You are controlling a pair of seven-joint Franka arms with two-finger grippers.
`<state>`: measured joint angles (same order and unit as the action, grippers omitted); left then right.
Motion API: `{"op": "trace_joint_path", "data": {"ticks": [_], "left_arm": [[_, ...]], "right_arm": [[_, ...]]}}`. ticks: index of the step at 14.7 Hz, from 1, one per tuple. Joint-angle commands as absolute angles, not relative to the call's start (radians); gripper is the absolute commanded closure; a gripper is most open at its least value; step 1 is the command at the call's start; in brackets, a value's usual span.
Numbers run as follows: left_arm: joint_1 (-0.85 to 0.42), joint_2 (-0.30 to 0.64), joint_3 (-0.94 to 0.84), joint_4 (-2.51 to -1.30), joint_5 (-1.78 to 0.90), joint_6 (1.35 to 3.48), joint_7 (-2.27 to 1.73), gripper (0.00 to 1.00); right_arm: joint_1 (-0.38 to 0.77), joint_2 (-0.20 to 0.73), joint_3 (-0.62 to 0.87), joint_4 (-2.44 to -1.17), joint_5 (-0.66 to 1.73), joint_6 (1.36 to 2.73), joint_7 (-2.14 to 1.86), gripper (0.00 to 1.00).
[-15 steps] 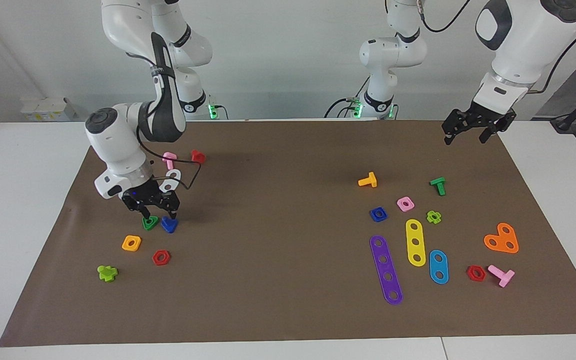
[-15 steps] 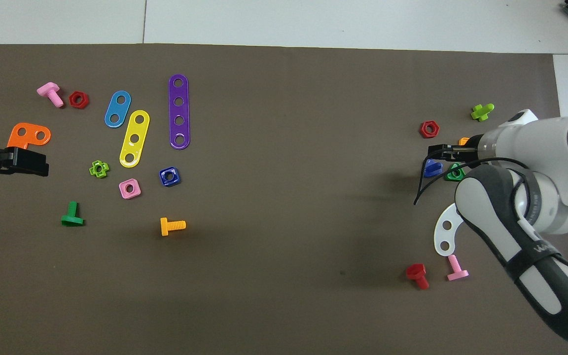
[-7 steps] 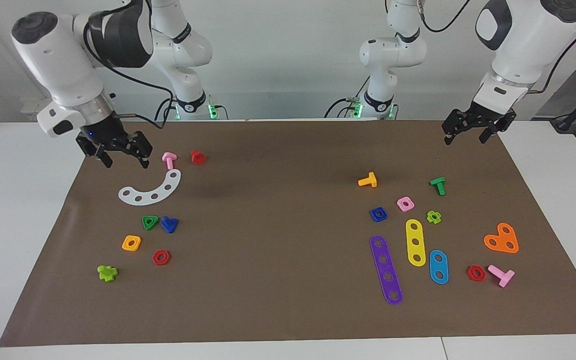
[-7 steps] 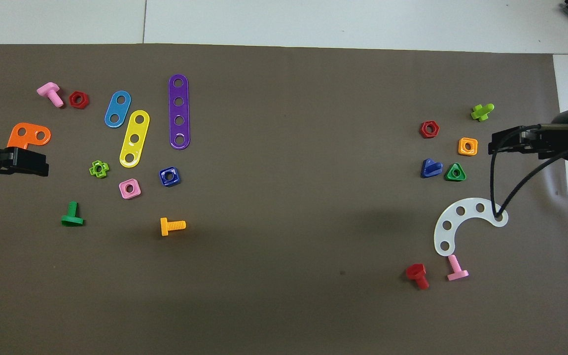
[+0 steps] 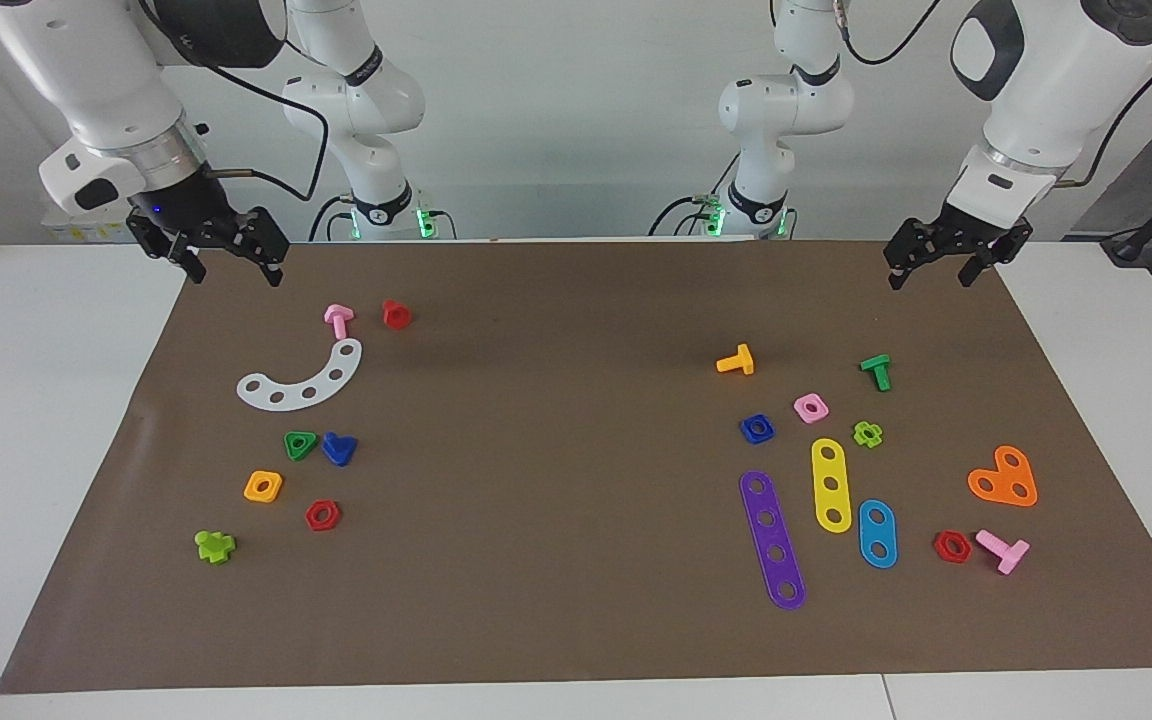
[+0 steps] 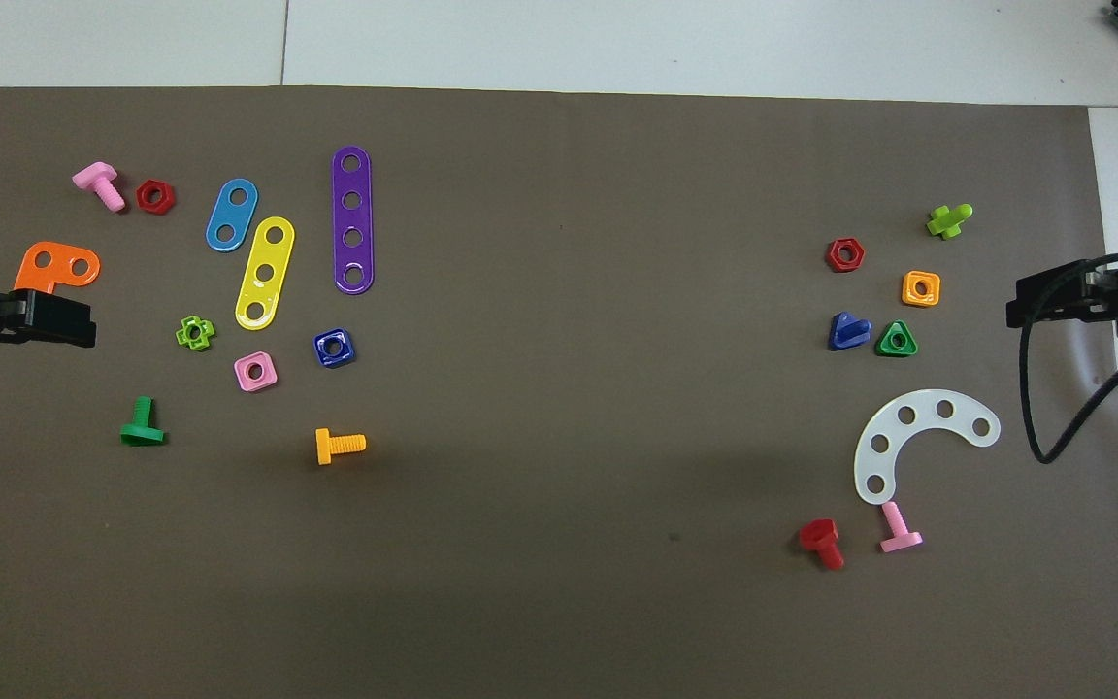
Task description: Unscrew and place screws in storage area
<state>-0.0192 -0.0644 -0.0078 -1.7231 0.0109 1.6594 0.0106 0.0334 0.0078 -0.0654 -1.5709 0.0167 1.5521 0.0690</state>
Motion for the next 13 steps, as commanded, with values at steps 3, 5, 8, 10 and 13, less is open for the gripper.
{"op": "trace_joint_path", "data": {"ticks": [3,5,8,10,13], "left_arm": [[-0.018,-0.087,-0.006,-1.752,0.029,1.672,0.012,0.00],[-0.018,-0.087,-0.006,-1.752,0.029,1.672,0.012,0.00],[-0.018,-0.087,-0.006,-1.752,0.029,1.672,0.012,0.00],[-0.018,-0.087,-0.006,-1.752,0.029,1.672,0.012,0.00],[-0.018,-0.087,-0.006,-1.752,0.029,1.672,0.012,0.00]], "right_arm": [[0.034,-0.005,-0.052,-1.591,-0.063,1.562,0.077,0.00],[0.034,-0.005,-0.049,-1.591,-0.060,1.574,0.086,0.00],[0.032,0.003,-0.048,-1.574,-0.031,1.559,0.084,0.00],[0.034,0.005,-0.046,-1.552,-0.002,1.528,0.086,0.00],[0.026,0.005,-0.046,-1.552,0.002,1.532,0.083,0.00]]}}
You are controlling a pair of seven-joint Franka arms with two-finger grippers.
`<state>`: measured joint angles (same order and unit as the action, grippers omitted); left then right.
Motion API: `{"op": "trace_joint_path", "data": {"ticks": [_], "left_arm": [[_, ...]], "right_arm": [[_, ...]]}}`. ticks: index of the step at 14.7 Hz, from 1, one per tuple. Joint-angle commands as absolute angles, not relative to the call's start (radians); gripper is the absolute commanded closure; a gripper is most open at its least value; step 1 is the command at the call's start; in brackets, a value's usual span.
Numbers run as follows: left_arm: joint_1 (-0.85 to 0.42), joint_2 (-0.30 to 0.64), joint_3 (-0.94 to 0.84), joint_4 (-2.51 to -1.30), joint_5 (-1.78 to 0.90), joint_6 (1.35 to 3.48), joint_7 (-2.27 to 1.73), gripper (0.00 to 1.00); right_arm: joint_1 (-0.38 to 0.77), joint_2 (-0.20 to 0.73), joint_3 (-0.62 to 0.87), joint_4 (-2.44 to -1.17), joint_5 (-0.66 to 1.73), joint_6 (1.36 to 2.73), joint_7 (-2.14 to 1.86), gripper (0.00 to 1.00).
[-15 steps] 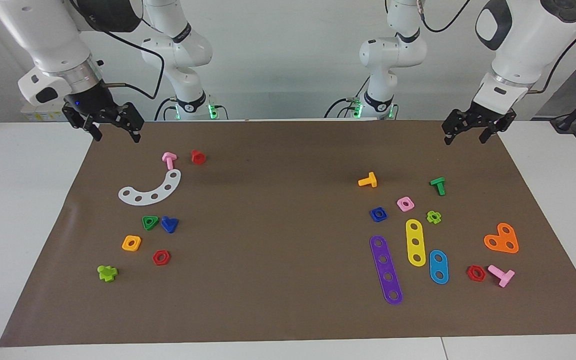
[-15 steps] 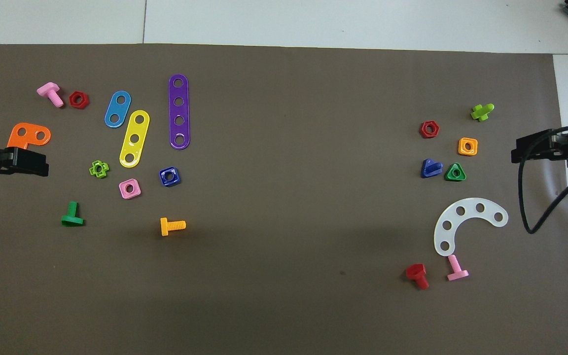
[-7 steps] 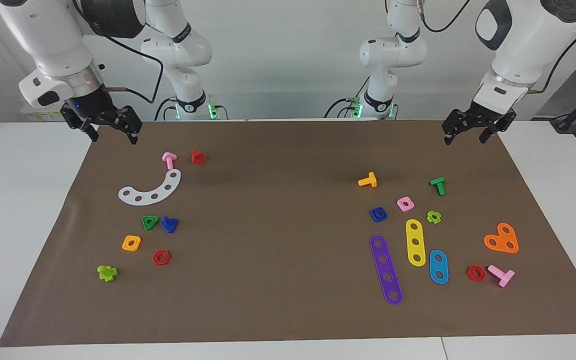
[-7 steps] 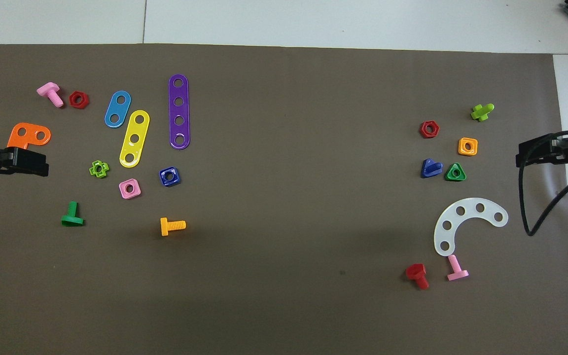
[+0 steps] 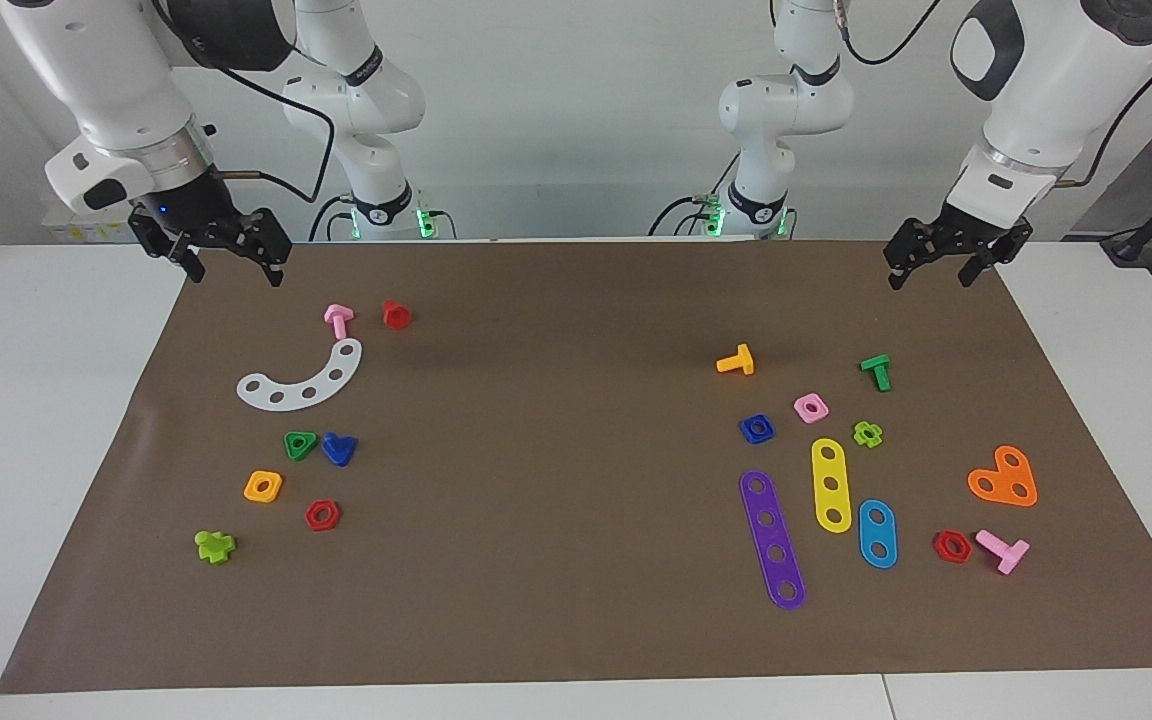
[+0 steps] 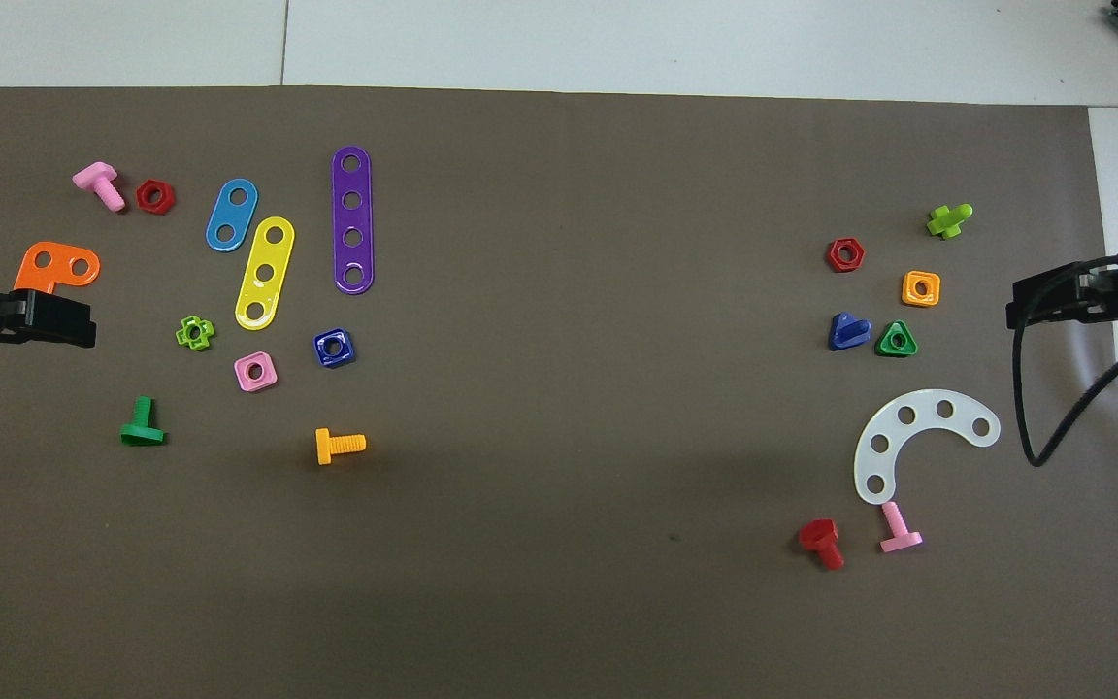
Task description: Unscrew and place screws in storage area
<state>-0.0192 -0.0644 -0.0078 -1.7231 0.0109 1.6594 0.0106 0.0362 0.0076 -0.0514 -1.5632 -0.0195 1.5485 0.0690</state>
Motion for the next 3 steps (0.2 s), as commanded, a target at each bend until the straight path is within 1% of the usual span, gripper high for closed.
{"op": "trace_joint_path", "data": {"ticks": [1,3], "left_arm": [[-0.018,-0.087,-0.006,-1.752,0.029,1.672,0.012,0.00],[-0.018,-0.087,-0.006,-1.752,0.029,1.672,0.012,0.00]], "right_arm": [[0.028,0.005,-0.046,-1.554,0.000,1.535,0.084,0.00],[0.031,0.003,-0.046,-1.555,0.002,1.536,0.087,0.00]]}}
